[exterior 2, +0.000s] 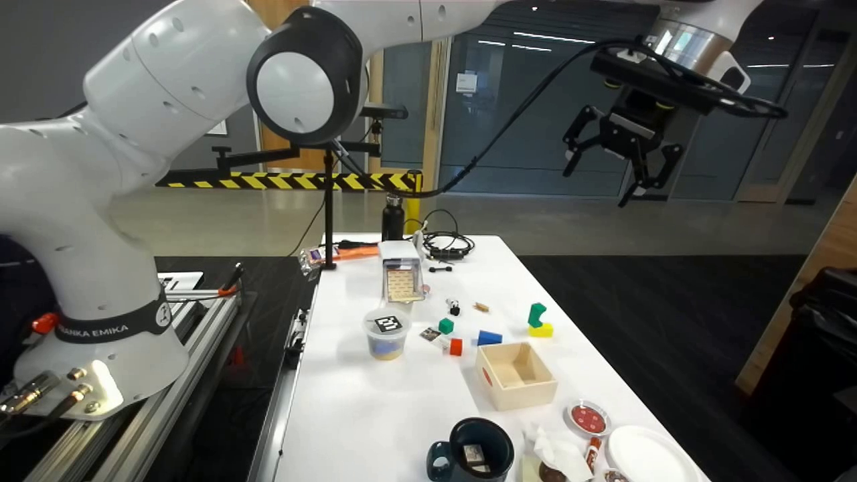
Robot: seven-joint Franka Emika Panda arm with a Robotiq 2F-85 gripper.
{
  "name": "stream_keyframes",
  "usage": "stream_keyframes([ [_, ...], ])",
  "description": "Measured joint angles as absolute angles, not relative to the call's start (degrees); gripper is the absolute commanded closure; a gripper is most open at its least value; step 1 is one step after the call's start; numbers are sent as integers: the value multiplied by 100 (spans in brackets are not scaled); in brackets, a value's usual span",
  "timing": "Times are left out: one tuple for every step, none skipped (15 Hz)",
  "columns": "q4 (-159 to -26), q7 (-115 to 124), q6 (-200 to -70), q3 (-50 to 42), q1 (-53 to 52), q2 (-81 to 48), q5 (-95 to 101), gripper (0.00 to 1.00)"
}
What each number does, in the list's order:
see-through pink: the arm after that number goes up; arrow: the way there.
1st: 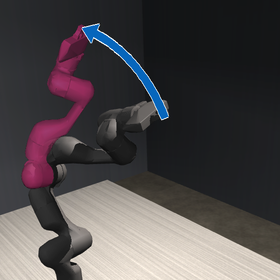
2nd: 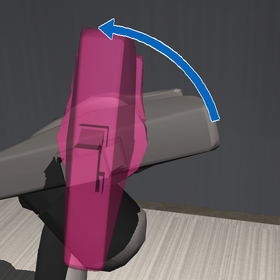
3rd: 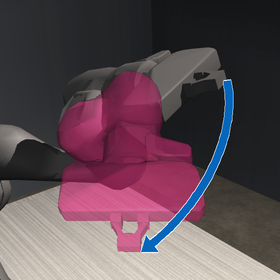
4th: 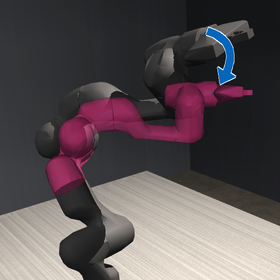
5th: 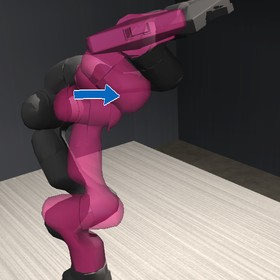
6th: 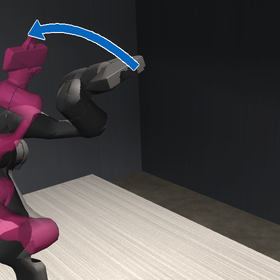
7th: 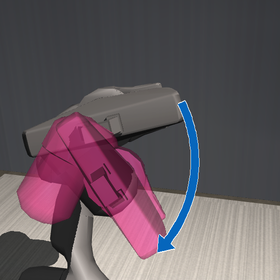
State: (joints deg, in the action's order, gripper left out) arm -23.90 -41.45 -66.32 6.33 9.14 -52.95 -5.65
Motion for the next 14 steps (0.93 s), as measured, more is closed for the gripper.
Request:
stream_keyframes([
  [-2390,-4175,-6607,627,898,-5300,-561,0],
  [-2390,-4173,-6616,627,892,-5305,-561,0],
  [-2390,-4173,-6618,627,891,-5310,-561,0],
  [-2390,-4173,-6618,624,893,-5313,-561,0],
  [-2390,-4173,-6618,623,895,-5313,-561,0],
  [-2390,-4173,-6618,622,895,-5313,-561,0],
  [-2390,-4173,-6619,622,892,-5315,-561,0],
  [-2390,-4160,-6619,622,887,-5318,-564,0],
  [-2390,-4131,-6618,623,879,-5322,-564,0],
  [-2390,-4049,-6628,623,866,-5326,-564,0],
  [-2390,-3941,-6647,623,847,-5332,-566,0],
  [-2390,-3816,-6701,623,820,-5338,-566,0],
  [-2390,-3720,-6750,623,789,-5346,-566,0],
  [-2391,-3664,-6759,622,751,-5361,-566,0],
])
